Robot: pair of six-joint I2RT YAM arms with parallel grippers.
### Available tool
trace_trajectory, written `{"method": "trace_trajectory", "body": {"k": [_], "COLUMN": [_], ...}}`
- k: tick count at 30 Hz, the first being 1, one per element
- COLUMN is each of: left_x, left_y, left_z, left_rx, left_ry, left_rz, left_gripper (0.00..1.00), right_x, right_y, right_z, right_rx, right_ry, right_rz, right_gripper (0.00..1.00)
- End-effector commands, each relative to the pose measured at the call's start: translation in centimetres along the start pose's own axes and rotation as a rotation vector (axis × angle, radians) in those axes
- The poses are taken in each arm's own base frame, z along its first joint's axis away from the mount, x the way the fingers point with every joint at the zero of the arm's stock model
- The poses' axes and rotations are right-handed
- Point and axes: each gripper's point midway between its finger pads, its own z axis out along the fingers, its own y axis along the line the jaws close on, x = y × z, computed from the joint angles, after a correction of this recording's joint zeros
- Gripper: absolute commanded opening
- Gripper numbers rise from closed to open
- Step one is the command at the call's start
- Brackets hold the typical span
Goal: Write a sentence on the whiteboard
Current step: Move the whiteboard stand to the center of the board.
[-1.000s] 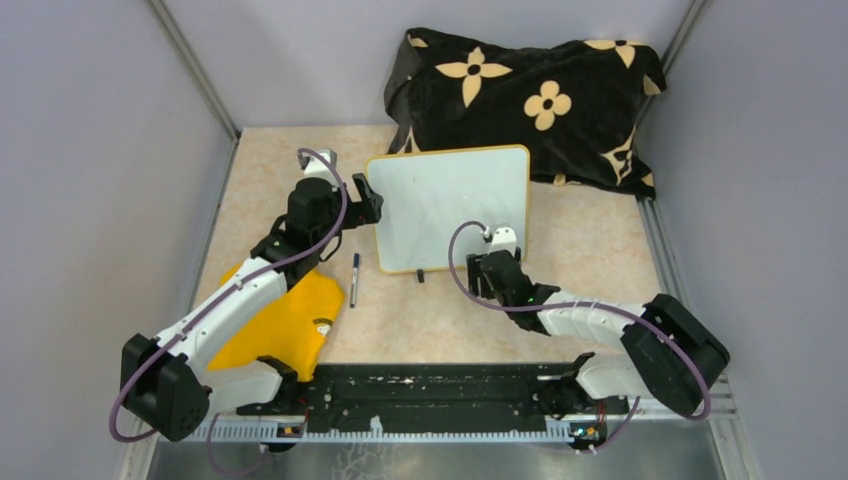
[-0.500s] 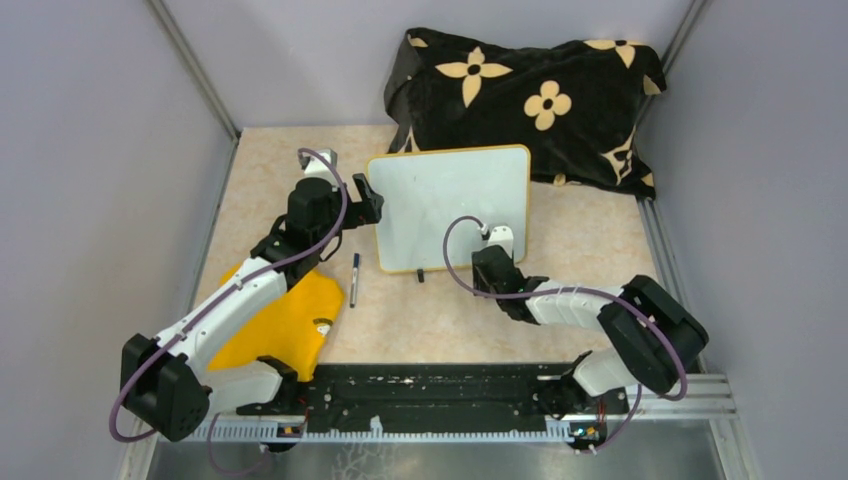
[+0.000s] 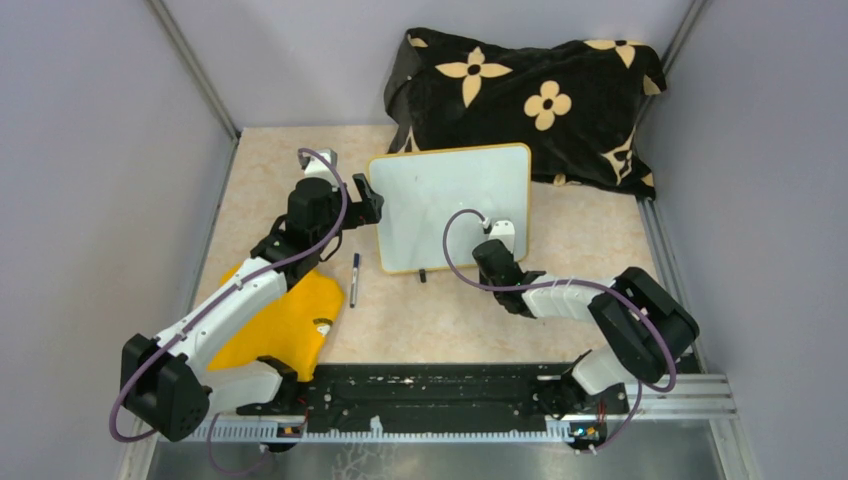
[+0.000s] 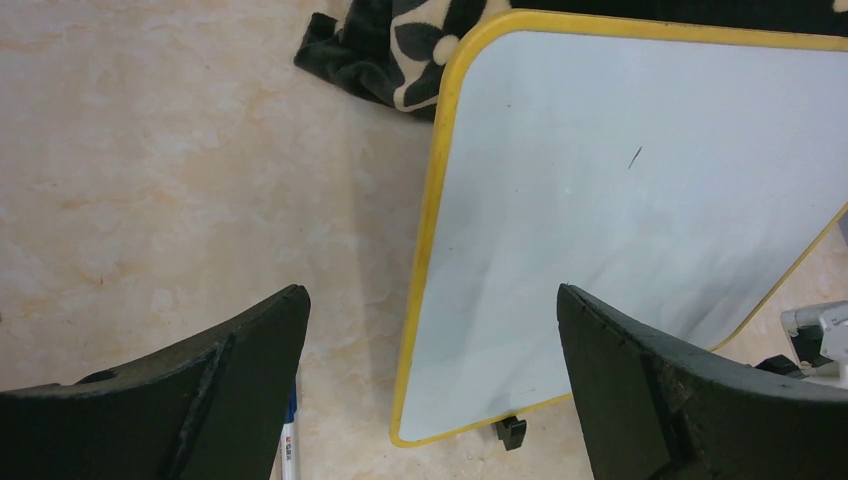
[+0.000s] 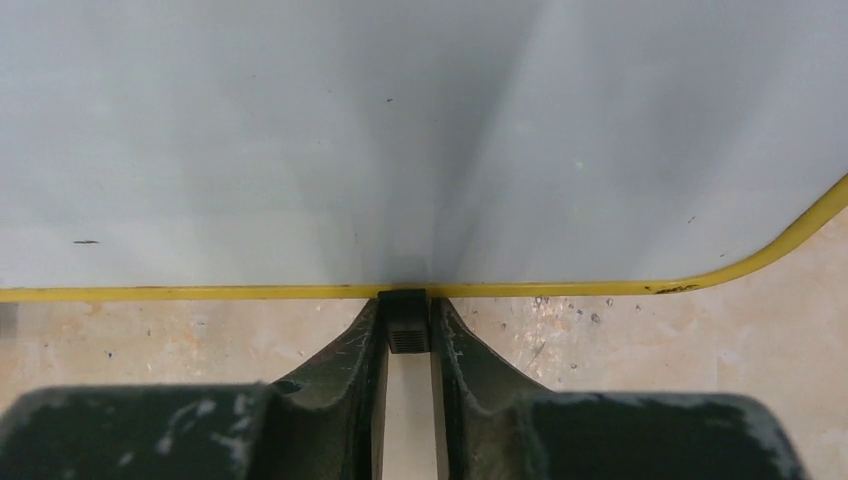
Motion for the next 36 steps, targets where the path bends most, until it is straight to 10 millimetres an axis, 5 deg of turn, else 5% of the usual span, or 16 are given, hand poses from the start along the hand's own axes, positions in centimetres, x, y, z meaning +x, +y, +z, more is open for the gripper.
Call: {"method": "trace_trajectory", "body": {"k": [1, 4, 14, 23, 36], "left_x": [-0.7, -0.6, -0.5, -0.6, -0.7], "left_y": [-0.6, -0.7, -0.7, -0.6, -0.6], "left_z": [-0.3, -0.3, -0.2, -0.2, -0.2], "left_rx": [0.022, 0.025, 0.025, 0.020, 0.018], "left_ry": [-0.016, -0.013, -0.009, -0.010, -0.014], "left_rz": [-0.007, -0.007, -0.007, -0.007, -0.003], "left_gripper": [0.99, 0.99, 0.99, 0.99, 0.99], "right_x": [-1.9, -2.0, -3.1, -4.7, -3.8], "right_y": [-0.4, -1.1, -2.2, -0.9, -3.5], "right_z": [0.4, 0.4, 1.7, 3.3, 3.3], "right_rx": [0.048, 0.087, 0.133, 0.117, 0.168], "right_ry": [-0.053, -0.064, -0.061, -0.063, -0.031], "right_rz": [0.044, 0.067, 0.146, 0.118, 0.088], "right_gripper": [0.10, 0.00, 0.00, 0.00, 0.00]}}
